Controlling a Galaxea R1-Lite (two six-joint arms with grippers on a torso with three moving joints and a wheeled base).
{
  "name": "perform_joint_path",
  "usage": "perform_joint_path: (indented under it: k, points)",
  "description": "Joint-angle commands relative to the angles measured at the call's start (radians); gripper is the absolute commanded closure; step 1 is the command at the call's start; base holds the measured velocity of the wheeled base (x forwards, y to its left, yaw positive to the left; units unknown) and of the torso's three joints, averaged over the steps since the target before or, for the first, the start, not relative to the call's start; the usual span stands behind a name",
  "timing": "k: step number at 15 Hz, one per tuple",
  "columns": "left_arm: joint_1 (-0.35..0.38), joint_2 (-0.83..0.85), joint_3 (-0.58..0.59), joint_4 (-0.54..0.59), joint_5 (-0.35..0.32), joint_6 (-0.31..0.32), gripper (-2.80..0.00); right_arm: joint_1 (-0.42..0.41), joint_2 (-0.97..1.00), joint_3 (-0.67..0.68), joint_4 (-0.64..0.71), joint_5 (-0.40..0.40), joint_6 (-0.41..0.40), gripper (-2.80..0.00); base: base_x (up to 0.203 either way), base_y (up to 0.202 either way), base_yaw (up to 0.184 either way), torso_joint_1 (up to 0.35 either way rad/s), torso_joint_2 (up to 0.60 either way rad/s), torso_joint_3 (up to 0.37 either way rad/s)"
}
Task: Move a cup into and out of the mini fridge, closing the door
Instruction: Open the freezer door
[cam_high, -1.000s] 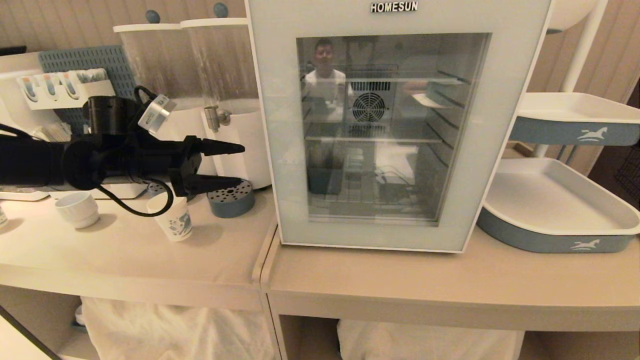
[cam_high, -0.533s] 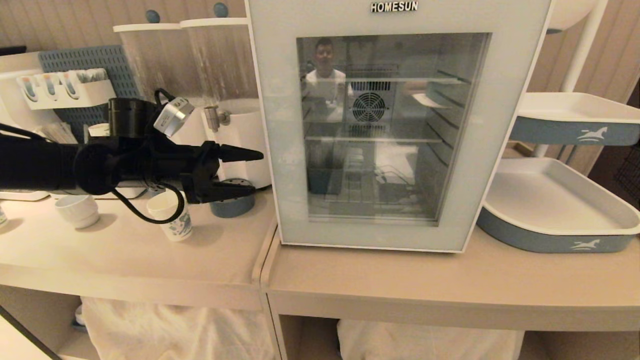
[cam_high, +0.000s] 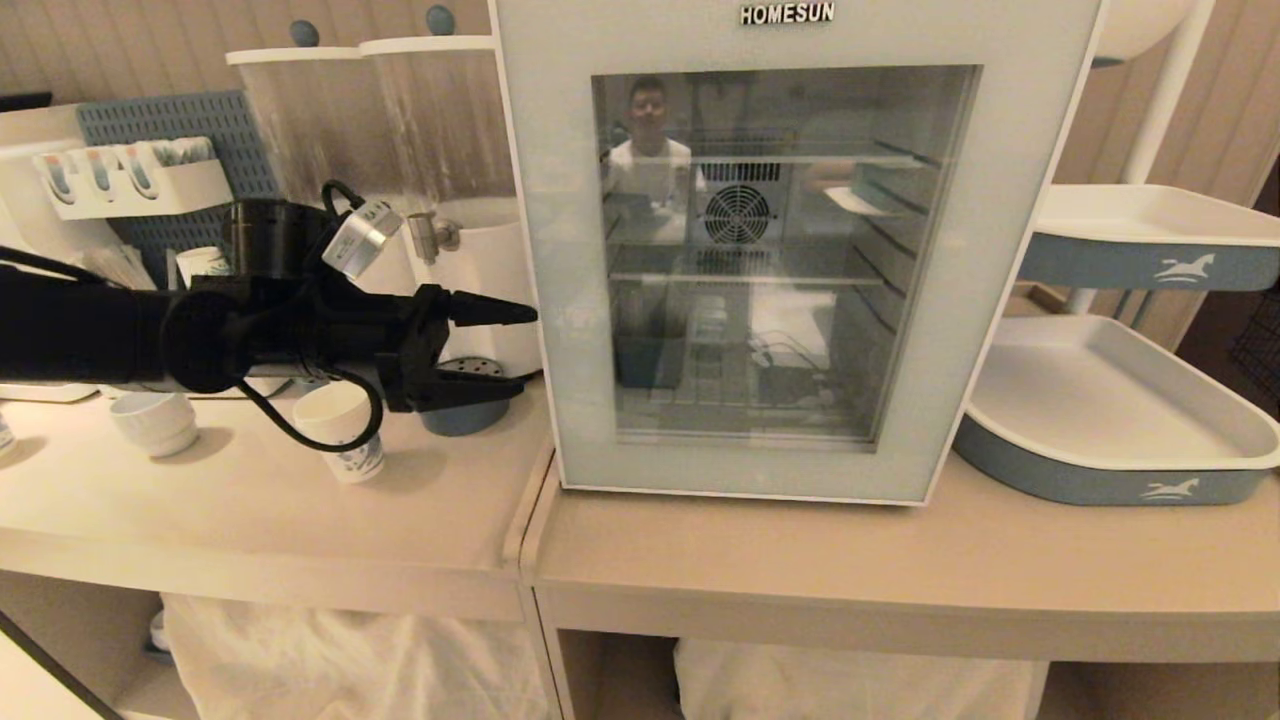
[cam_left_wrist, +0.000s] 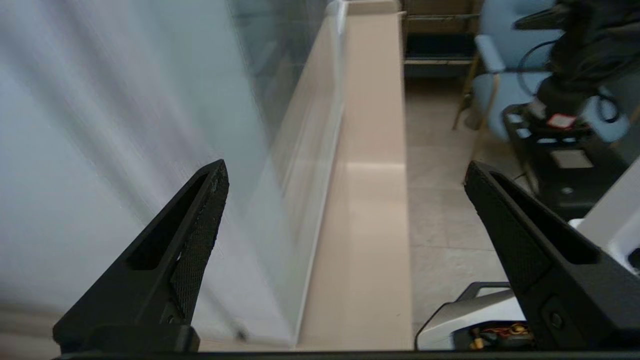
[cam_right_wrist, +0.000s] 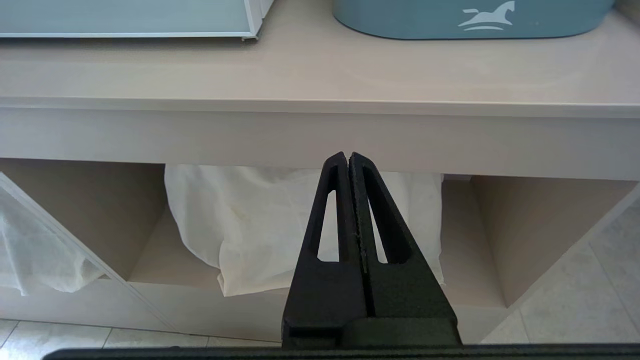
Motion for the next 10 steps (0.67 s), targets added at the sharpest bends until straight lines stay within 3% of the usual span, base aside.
perform_joint_path:
  k: [1, 6, 10]
  points:
    - [0.02, -0.009, -0.001, -0.001, -0.006, 0.005, -2.8, 0.0, 0.0, -0.002, 0.003, 0.002, -0.004, 0.0, 0.0, 0.0, 0.0, 0.0, 0.0, 0.0]
    - [0.048, 0.032, -0.048, 0.004, -0.001, 0.002, -2.8, 0.0, 0.0, -0.002, 0.003, 0.002, -0.004, 0.0, 0.0, 0.0, 0.0, 0.0, 0.0, 0.0]
    - [0.015, 0.063, -0.074, 0.005, 0.019, 0.0, -2.8, 0.0, 0.0, 0.0, 0.002, 0.002, -0.004, 0.0, 0.0, 0.0, 0.0, 0.0, 0.0, 0.0]
